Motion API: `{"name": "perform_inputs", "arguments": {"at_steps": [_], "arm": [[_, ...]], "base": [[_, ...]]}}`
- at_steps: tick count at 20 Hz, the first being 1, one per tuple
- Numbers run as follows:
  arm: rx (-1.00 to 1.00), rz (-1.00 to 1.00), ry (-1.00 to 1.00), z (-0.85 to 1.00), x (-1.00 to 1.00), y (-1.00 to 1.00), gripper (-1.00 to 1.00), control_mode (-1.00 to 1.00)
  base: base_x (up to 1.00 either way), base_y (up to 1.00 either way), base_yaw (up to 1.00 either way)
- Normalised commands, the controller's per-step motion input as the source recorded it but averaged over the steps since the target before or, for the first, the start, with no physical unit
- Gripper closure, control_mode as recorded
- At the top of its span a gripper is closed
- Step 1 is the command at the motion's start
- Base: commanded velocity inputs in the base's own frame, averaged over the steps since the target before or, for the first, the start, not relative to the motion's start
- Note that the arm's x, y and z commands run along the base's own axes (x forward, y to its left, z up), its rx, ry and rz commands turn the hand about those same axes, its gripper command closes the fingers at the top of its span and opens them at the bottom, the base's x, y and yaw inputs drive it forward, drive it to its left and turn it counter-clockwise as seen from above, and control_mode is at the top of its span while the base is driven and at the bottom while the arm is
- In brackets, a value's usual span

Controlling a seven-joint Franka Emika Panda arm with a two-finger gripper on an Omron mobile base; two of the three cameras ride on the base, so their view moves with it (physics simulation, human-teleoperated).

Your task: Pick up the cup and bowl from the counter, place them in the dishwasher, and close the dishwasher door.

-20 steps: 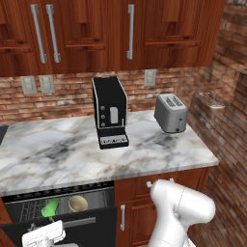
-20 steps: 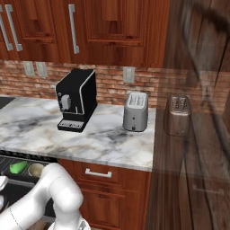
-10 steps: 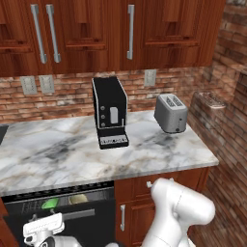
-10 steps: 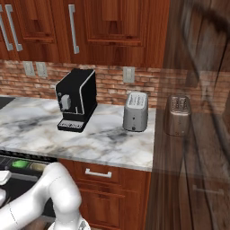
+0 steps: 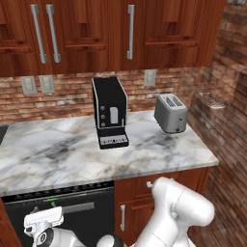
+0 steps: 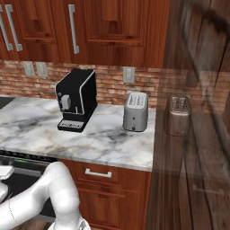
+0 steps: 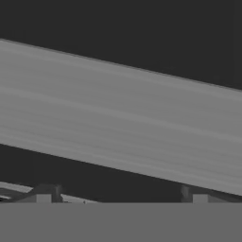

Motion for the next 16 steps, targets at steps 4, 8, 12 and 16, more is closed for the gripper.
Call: {"name": "perform_inputs", "arguments": {"at_steps": [4,8,12,16], "arm": [[0.00,-0.12,-0.17,-0.83,0.53,-0.34,-1.00,-1.00],[0.00,-0.12,-0.17,-0.83,0.52,-0.32,-1.00,-1.00],[0.00,-0.12,-0.18,-0.81,0.51,-0.32,-1.00,-1.00],[0.00,-0.11,-0.18,-0.81,0.51,-0.33,-1.00,-1.00]], "base": [[0.00,0.00,0.00],[0.00,0.00,0.00],[0.00,0.00,0.00],[0.00,0.00,0.00]]}}
